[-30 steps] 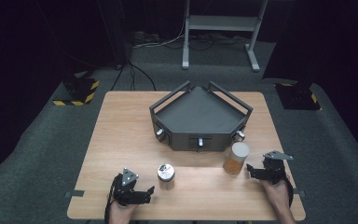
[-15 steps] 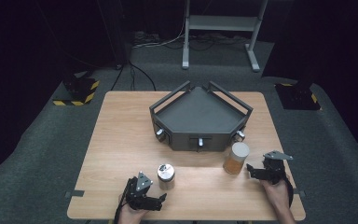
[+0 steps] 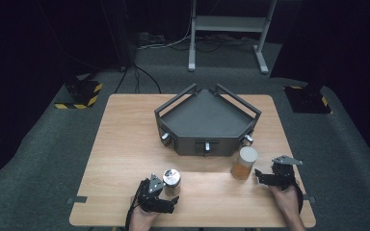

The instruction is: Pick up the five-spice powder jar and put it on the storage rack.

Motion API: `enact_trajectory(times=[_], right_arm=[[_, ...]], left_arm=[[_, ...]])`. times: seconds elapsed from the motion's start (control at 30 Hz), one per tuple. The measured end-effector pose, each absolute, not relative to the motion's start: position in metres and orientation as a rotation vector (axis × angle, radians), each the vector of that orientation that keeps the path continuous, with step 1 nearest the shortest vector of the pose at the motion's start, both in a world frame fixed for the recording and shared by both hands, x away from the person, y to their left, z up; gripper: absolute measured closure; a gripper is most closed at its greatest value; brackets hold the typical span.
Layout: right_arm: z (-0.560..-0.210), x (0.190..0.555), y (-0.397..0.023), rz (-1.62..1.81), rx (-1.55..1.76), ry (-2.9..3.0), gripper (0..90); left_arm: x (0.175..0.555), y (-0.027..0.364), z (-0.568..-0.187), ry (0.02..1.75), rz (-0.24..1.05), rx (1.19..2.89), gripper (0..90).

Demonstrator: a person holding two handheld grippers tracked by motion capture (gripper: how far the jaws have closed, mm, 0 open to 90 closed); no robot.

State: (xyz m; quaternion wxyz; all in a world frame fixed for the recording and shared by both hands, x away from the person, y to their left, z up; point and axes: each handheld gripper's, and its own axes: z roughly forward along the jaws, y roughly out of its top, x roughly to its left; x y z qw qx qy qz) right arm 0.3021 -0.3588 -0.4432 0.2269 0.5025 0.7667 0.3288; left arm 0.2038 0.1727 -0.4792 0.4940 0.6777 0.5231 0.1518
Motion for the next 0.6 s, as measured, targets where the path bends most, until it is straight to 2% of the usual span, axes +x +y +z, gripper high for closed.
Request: enact_trajectory(times=[0.6], right_arm=[[-0.443, 0.302, -0.359, 0.906, 1.385, 2.113, 10.2]], left_arm=[[0.213, 0.154, -0.480, 1.231, 0.414, 1.668, 13.2]])
